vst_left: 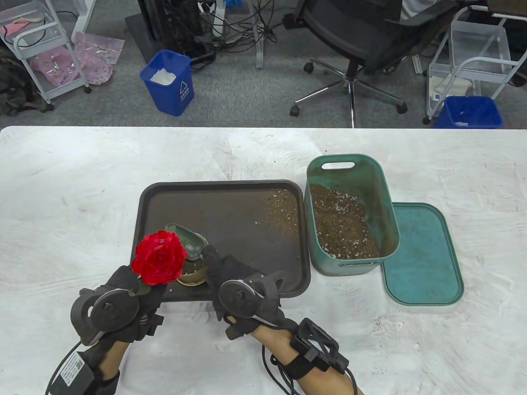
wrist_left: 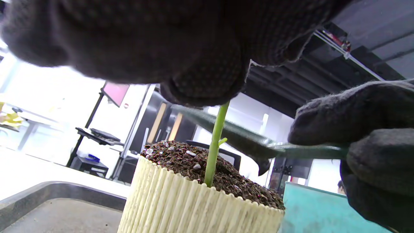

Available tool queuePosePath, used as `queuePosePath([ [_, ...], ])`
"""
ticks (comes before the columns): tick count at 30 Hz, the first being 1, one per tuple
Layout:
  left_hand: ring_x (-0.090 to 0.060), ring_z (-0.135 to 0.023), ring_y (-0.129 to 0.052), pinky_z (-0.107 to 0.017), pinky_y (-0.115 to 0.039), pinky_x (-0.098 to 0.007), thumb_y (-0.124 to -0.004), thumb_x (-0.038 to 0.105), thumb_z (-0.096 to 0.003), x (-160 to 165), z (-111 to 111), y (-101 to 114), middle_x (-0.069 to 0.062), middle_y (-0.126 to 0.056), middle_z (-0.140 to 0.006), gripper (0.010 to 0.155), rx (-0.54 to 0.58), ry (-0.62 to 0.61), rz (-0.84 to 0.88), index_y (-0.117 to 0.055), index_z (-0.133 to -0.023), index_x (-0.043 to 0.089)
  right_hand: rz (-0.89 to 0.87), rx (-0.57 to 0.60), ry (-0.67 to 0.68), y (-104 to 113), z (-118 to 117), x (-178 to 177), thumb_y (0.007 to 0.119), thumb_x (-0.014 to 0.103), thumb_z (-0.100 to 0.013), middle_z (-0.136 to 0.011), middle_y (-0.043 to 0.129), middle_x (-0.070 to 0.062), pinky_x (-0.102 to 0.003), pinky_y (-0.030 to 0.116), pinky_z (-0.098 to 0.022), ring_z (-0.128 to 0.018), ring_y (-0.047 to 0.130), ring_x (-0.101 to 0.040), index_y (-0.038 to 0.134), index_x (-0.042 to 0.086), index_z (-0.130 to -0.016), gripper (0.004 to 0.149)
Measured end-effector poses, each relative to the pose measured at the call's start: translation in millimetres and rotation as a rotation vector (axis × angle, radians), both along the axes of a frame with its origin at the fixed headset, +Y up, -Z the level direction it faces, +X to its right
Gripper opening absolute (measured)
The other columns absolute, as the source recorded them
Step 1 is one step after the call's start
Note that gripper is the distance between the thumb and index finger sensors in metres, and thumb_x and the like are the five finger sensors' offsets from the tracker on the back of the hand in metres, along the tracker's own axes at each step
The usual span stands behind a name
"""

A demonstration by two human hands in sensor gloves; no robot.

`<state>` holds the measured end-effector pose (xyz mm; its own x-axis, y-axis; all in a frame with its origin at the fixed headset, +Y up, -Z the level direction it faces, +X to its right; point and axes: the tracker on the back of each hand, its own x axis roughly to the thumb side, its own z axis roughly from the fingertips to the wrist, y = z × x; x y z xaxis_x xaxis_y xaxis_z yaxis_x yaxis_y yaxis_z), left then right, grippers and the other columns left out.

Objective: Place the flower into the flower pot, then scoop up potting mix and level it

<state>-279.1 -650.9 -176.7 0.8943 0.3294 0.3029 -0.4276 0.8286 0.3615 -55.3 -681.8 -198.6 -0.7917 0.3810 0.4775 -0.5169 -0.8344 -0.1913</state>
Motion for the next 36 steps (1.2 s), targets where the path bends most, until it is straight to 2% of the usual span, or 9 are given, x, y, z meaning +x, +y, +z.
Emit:
queuePosePath([
  [2,-0.015,-0.013,-0.103,-0.025,-0.092,-0.038,-0.079,0.046,-0.0401,0,0,0,-0.001,-0.104,-0.047,0.044,0.0,0.001,-0.003,-0.094,-0.072,0.02,0.104,-0.049,-0.007,-9,-1,-4,0.075,0.04,-0.041,-0.038,0.096,0.003,-0.03,0.088,0.001,-0.006,0.095,-0.008,0.066,0.031,-0.089,0.049],
  [8,-0.015,-0.013,-0.103,-0.025,-0.092,-0.038,-0.079,0.046,-0.0401,-1,0,0,-0.001,-0.104,-0.047,0.044,-0.004,0.004,-0.002,-0.094,-0.072,0.02,-0.018,-0.095,0.006,3,-8,4,0.076,0.039,-0.04,-0.036,0.097,0.002,-0.031,0.088,0.003,-0.005,0.094,-0.008,0.069,0.026,-0.089,0.051],
  [17,-0.015,-0.013,-0.103,-0.025,-0.092,-0.038,-0.079,0.046,-0.0401,-2,-1,1,-0.001,-0.104,-0.047,0.044,-0.005,0.008,0.001,-0.094,-0.072,0.02,0.168,-0.14,0.047,66,-29,-27,0.076,0.042,-0.041,-0.029,0.096,0.005,-0.029,0.087,0.005,-0.001,0.094,-0.007,0.075,0.027,-0.086,0.047],
  [21,-0.015,-0.013,-0.103,-0.025,-0.092,-0.038,-0.079,0.046,-0.0401,-3,0,1,-0.001,-0.104,-0.047,0.044,-0.004,0.011,-0.004,-0.094,-0.072,0.02,0.376,-0.294,0.023,55,-36,-36,0.072,0.043,-0.043,-0.028,0.095,0.006,-0.03,0.088,0.005,-0.002,0.094,-0.007,0.072,0.03,-0.086,0.045],
  [24,-0.015,-0.013,-0.103,-0.025,-0.092,-0.038,-0.079,0.046,-0.0401,-3,-1,1,-0.001,-0.104,-0.047,0.044,-0.001,0.01,-0.006,-0.094,-0.072,0.02,0.29,-0.365,0.027,46,-37,-32,0.072,0.041,-0.043,-0.027,0.095,0.004,-0.032,0.087,0.007,0.0,0.094,-0.01,0.071,0.028,-0.086,0.045],
  [28,-0.015,-0.013,-0.103,-0.025,-0.092,-0.038,-0.079,0.046,-0.0401,-4,-1,1,-0.001,-0.104,-0.047,0.044,-0.006,0.01,-0.002,-0.094,-0.072,0.02,0.191,-0.361,0.038,50,-43,-18,0.074,0.042,-0.042,-0.028,0.095,0.004,-0.032,0.088,0.005,-0.002,0.095,-0.009,0.072,0.025,-0.087,0.048],
  [31,-0.015,-0.013,-0.103,-0.025,-0.092,-0.038,-0.079,0.046,-0.0401,-3,-1,1,-0.001,-0.104,-0.047,0.044,-0.004,0.008,-0.009,-0.094,-0.072,0.02,0.073,-0.275,0.035,54,-45,-7,0.075,0.041,-0.041,-0.028,0.096,0.004,-0.032,0.087,0.006,-0.001,0.095,-0.01,0.073,0.023,-0.087,0.049],
  [34,-0.015,-0.013,-0.103,-0.025,-0.092,-0.038,-0.079,0.046,-0.0401,-3,-1,0,-0.001,-0.104,-0.047,0.044,-0.004,0.009,-0.012,-0.094,-0.072,0.02,0.258,-0.36,0.026,38,-45,-8,0.072,0.042,-0.043,-0.03,0.095,0.005,-0.031,0.088,0.004,-0.003,0.095,-0.009,0.07,0.027,-0.088,0.047],
  [36,-0.015,-0.013,-0.103,-0.025,-0.092,-0.038,-0.079,0.046,-0.0401,-3,0,0,-0.001,-0.104,-0.047,0.044,-0.003,0.011,-0.013,-0.094,-0.072,0.02,0.173,-0.356,0.019,29,-42,-5,0.072,0.041,-0.042,-0.028,0.095,0.004,-0.033,0.087,0.006,-0.001,0.095,-0.01,0.069,0.028,-0.088,0.047],
])
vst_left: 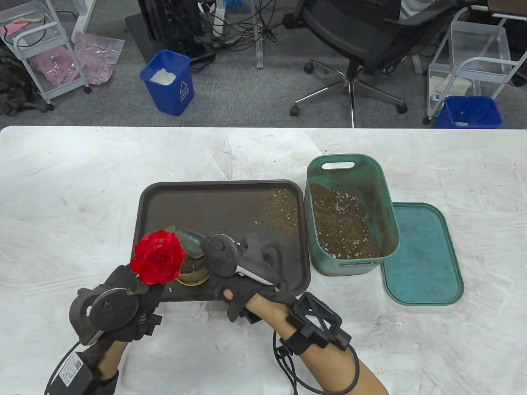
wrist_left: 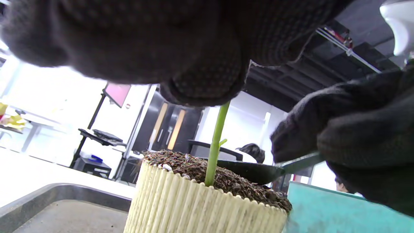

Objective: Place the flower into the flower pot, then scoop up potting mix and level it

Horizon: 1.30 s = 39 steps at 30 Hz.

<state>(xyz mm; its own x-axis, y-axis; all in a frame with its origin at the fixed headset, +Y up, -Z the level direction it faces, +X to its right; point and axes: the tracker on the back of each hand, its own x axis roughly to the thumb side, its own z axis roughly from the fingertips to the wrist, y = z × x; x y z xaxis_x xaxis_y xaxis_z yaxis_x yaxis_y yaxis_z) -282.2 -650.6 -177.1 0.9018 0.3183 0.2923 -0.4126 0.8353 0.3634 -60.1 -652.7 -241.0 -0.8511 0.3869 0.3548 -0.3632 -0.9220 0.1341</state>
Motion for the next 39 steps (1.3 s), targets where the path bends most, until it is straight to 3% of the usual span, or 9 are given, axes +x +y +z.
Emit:
queuePosePath([
  [2,-0.015,-0.013,-0.103,-0.025,-0.092,-0.038,-0.079,0.046,-0.0401,0,0,0,-0.001,-0.104,-0.047,0.044,0.0,0.001,0.003,-0.094,-0.072,0.02,0.003,-0.032,0.007,0,1,1,0.071,0.041,-0.043,-0.03,0.095,0.003,-0.033,0.088,0.004,-0.003,0.095,-0.011,0.068,0.027,-0.088,0.047],
  [7,-0.015,-0.013,-0.103,-0.025,-0.092,-0.038,-0.079,0.046,-0.0401,0,0,0,-0.001,-0.104,-0.047,0.044,-0.001,0.003,0.006,-0.094,-0.072,0.02,-0.085,0.142,0.045,14,20,-2,0.074,0.041,-0.042,-0.03,0.096,0.003,-0.033,0.088,0.004,-0.003,0.096,-0.01,0.071,0.022,-0.087,0.049],
  [15,-0.015,-0.013,-0.103,-0.025,-0.092,-0.038,-0.079,0.046,-0.0401,0,0,0,-0.001,-0.104,-0.047,0.044,0.006,0.008,-0.005,-0.094,-0.072,0.02,0.141,0.192,0.124,0,38,-31,0.073,0.041,-0.042,-0.031,0.096,0.004,-0.034,0.089,0.003,-0.004,0.097,-0.011,0.069,0.028,-0.087,0.047],
  [20,-0.015,-0.013,-0.103,-0.025,-0.092,-0.038,-0.079,0.046,-0.0402,0,0,0,-0.001,-0.104,-0.047,0.044,0.004,0.004,0.002,-0.094,-0.072,0.02,0.036,0.313,0.089,8,42,-23,0.075,0.041,-0.041,-0.031,0.096,0.003,-0.033,0.089,0.002,-0.005,0.097,-0.011,0.071,0.023,-0.087,0.049],
  [24,-0.015,-0.013,-0.103,-0.025,-0.092,-0.038,-0.079,0.046,-0.0401,0,0,0,-0.001,-0.104,-0.046,0.044,0.004,0.003,-0.002,-0.094,-0.072,0.02,0.161,0.223,0.088,-2,40,-25,0.073,0.042,-0.043,-0.033,0.096,0.004,-0.034,0.09,-0.001,-0.008,0.098,-0.011,0.069,0.027,-0.089,0.049],
  [29,-0.015,-0.013,-0.103,-0.025,-0.092,-0.038,-0.079,0.046,-0.0401,0,0,0,-0.001,-0.104,-0.047,0.044,0.005,0.002,0.001,-0.094,-0.072,0.02,-0.05,0.286,0.028,-6,41,-17,0.076,0.04,-0.041,-0.033,0.097,0.001,-0.036,0.09,0.0,-0.007,0.099,-0.014,0.073,0.022,-0.087,0.05],
  [31,-0.015,-0.013,-0.103,-0.025,-0.092,-0.038,-0.079,0.046,-0.0401,1,0,0,-0.001,-0.104,-0.046,0.044,0.006,0.003,-0.004,-0.094,-0.072,0.02,-0.043,0.336,-0.006,-7,41,-14,0.076,0.04,-0.041,-0.033,0.097,0.001,-0.035,0.09,0.0,-0.007,0.099,-0.013,0.073,0.021,-0.087,0.05],
  [33,-0.015,-0.013,-0.103,-0.025,-0.092,-0.038,-0.079,0.046,-0.0402,1,0,0,-0.001,-0.104,-0.047,0.044,0.007,0.002,-0.007,-0.094,-0.072,0.02,0.05,0.27,0.011,-12,38,-12,0.074,0.042,-0.042,-0.035,0.097,0.003,-0.034,0.091,-0.001,-0.009,0.099,-0.012,0.07,0.024,-0.089,0.05],
  [39,-0.015,-0.013,-0.103,-0.025,-0.092,-0.038,-0.079,0.046,-0.0402,1,0,0,-0.001,-0.104,-0.047,0.044,0.007,0.002,-0.002,-0.094,-0.072,0.02,-0.114,0.373,-0.063,-21,35,3,0.076,0.04,-0.041,-0.033,0.098,0.001,-0.036,0.09,0.0,-0.007,0.099,-0.014,0.074,0.02,-0.087,0.05],
])
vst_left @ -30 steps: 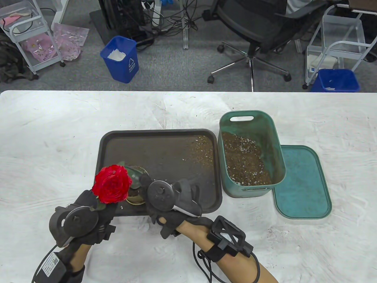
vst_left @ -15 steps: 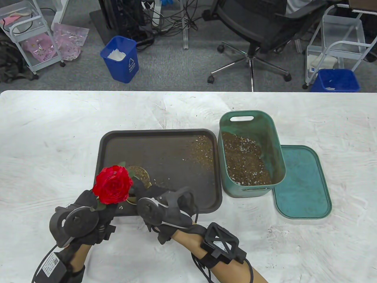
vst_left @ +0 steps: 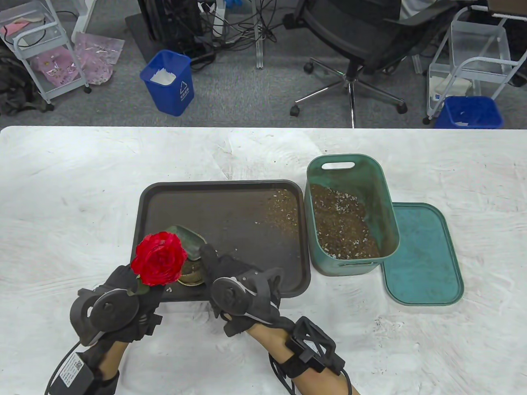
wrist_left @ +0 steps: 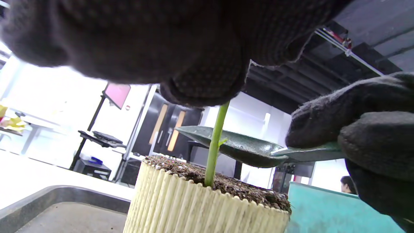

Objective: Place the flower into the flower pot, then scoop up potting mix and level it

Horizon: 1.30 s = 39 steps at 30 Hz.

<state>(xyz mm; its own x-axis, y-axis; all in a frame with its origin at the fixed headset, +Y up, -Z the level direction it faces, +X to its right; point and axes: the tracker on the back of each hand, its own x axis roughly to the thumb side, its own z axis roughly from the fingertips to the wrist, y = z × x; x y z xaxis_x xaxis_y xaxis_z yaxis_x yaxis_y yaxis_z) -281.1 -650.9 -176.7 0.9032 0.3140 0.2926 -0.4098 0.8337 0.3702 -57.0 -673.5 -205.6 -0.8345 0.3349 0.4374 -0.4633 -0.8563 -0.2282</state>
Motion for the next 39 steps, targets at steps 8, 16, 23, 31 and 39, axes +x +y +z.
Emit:
queuePosePath([
  [8,-0.015,-0.013,-0.103,-0.025,-0.092,-0.038,-0.079,0.046,-0.0402,0,0,0,0.0,-0.104,-0.047,0.044,0.001,-0.001,-0.001,-0.094,-0.072,0.02,-0.011,-0.018,-0.006,-10,-5,3,0.076,0.04,-0.041,-0.033,0.098,0.001,-0.036,0.09,0.001,-0.006,0.1,-0.014,0.075,0.02,-0.086,0.05],
  [16,-0.015,-0.013,-0.103,-0.025,-0.092,-0.038,-0.079,0.046,-0.0402,0,0,0,-0.001,-0.104,-0.047,0.044,0.0,-0.002,0.001,-0.094,-0.072,0.02,-0.004,-0.098,-0.01,-12,-6,9,0.074,0.042,-0.042,-0.036,0.097,0.003,-0.035,0.092,-0.002,-0.01,0.1,-0.012,0.071,0.021,-0.089,0.051],
  [23,-0.015,-0.013,-0.103,-0.025,-0.092,-0.038,-0.079,0.046,-0.0401,0,0,0,-0.001,-0.104,-0.047,0.044,0.001,-0.004,-0.003,-0.094,-0.072,0.02,-0.067,-0.132,-0.02,-14,-10,12,0.074,0.042,-0.042,-0.035,0.098,0.002,-0.035,0.092,-0.002,-0.009,0.1,-0.013,0.072,0.02,-0.09,0.052],
  [31,-0.015,-0.013,-0.103,-0.025,-0.092,-0.038,-0.079,0.046,-0.0402,0,0,0,-0.001,-0.104,-0.047,0.044,0.002,-0.005,-0.007,-0.094,-0.072,0.02,-0.163,-0.12,-0.025,-17,-12,14,0.076,0.04,-0.041,-0.034,0.098,0.0,-0.037,0.091,0.0,-0.008,0.1,-0.015,0.074,0.018,-0.088,0.052],
  [39,-0.015,-0.013,-0.103,-0.025,-0.092,-0.038,-0.079,0.046,-0.0404,2,1,0,-0.001,-0.104,-0.047,0.044,0.006,-0.011,-0.019,-0.094,-0.072,0.02,-0.165,-0.126,-0.007,-19,-12,11,0.075,0.04,-0.042,-0.035,0.099,-0.001,-0.037,0.091,-0.001,-0.008,0.101,-0.016,0.074,0.018,-0.088,0.052],
])
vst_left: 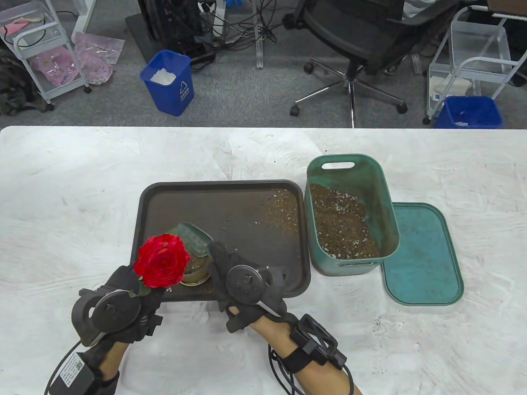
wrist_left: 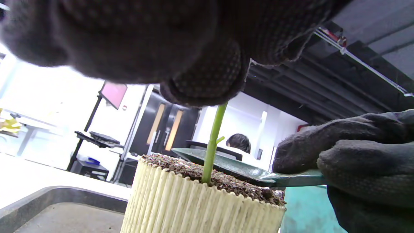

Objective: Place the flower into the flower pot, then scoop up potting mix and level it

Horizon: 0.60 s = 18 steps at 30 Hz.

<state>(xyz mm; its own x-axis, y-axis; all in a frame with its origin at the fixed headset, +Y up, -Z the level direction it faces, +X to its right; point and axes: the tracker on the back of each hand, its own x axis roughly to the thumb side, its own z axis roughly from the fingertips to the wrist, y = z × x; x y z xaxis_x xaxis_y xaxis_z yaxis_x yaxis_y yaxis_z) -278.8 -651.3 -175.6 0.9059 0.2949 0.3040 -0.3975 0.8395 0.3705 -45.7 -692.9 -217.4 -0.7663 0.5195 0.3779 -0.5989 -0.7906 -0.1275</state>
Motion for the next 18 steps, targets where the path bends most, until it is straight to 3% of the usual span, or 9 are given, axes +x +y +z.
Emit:
queuePosePath([
  [18,-0.015,-0.014,-0.103,-0.025,-0.092,-0.038,-0.078,0.047,-0.0407,6.4,2.3,0.6,-0.001,-0.104,-0.047,0.044,0.004,-0.006,-0.047,-0.093,-0.073,0.02,-0.023,0.021,0.028,-4.3,2.9,-3.7,0.075,0.041,-0.042,-0.035,0.099,-0.001,-0.037,0.091,-0.001,-0.009,0.101,-0.016,0.073,0.018,-0.089,0.053],
])
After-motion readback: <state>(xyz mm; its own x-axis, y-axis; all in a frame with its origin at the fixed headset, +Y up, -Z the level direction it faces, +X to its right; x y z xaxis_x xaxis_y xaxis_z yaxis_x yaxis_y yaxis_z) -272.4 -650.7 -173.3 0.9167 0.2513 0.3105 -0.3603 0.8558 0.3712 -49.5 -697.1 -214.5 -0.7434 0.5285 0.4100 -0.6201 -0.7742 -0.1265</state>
